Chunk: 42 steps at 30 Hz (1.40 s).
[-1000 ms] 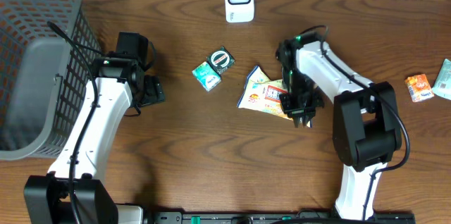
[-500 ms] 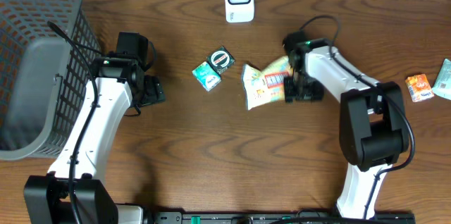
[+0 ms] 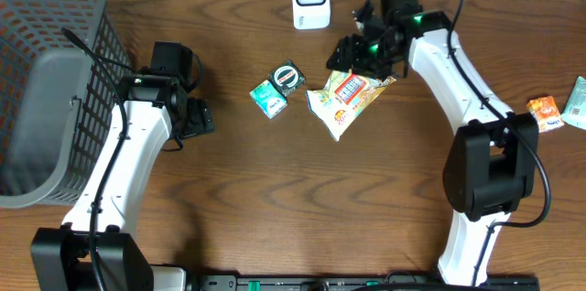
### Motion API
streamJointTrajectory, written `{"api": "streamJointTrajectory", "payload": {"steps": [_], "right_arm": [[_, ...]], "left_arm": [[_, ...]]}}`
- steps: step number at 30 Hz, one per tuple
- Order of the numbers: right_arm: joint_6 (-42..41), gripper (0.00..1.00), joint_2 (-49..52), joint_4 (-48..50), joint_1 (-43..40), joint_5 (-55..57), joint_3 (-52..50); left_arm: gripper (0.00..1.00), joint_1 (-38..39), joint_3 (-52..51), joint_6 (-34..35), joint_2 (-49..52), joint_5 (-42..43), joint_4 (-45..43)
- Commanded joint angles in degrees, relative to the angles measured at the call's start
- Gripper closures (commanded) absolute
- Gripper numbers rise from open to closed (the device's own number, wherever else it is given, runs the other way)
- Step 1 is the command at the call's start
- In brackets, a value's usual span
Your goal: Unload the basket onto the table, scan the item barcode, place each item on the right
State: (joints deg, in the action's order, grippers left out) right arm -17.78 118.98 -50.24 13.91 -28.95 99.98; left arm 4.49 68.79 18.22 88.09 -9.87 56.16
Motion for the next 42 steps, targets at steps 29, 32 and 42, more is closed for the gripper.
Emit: {"api": "streamJointTrajectory", "payload": {"steps": [29, 32, 42], "right_arm": [[5.8, 0.99, -1.6, -5.7, 7.8, 9.1, -5.5], [3.9, 0.99, -1.6, 1.0, 7.8, 7.6, -5.5], [0.9, 0.99, -1.4, 6.9, 9.7, 12.9, -7.9]], "left_arm": [[0.02, -0.2, -0.2, 0.8, 0.0, -1.1, 0.2], [0.02, -0.2, -0.2, 0.8, 0.0, -1.1, 0.2], [0.02, -0.2, -0.2, 0.8, 0.0, -1.1, 0.2]]}}
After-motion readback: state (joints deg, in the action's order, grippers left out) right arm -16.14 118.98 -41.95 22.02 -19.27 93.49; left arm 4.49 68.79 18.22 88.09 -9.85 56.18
